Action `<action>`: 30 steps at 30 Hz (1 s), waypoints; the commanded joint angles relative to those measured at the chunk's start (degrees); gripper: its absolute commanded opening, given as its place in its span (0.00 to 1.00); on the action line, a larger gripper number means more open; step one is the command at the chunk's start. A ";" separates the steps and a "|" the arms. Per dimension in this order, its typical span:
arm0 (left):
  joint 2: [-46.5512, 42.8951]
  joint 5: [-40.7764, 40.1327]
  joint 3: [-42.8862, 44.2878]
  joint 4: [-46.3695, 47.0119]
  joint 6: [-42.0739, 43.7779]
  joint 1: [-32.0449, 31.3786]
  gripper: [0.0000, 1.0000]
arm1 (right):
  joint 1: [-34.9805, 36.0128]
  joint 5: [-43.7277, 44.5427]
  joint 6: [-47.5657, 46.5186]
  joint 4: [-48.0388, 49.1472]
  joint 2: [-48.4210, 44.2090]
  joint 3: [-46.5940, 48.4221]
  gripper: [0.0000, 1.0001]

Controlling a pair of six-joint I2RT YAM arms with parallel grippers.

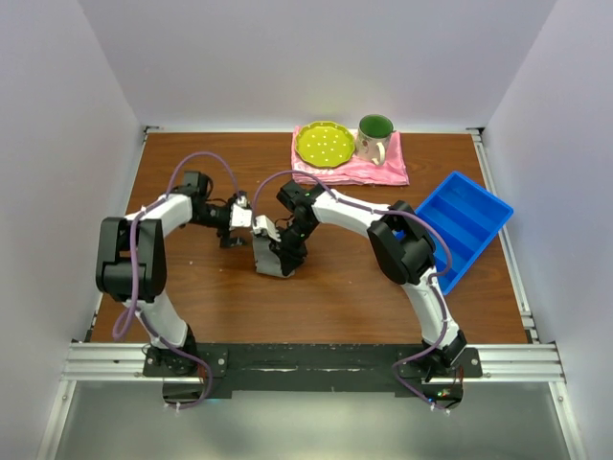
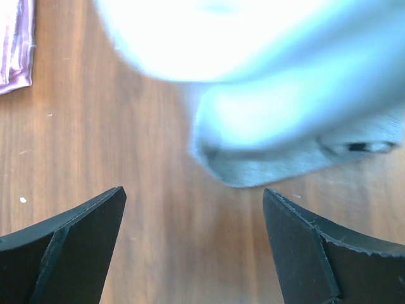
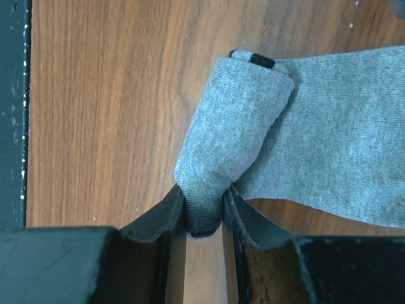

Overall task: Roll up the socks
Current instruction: Roll the sock at the center of the board.

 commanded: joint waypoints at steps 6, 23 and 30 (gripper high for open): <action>20.35 6.10 27.01 -32.23 3.83 1.73 0.92 | 1.08 5.71 1.18 0.98 -0.36 -5.22 0.00; 28.89 -1.81 35.03 -30.32 -14.33 -4.59 0.89 | 1.08 7.21 1.97 3.17 -0.98 -6.27 0.00; 30.57 -6.12 35.04 -31.37 -15.22 -6.44 0.77 | 1.08 7.65 2.06 3.79 -1.24 -6.89 0.00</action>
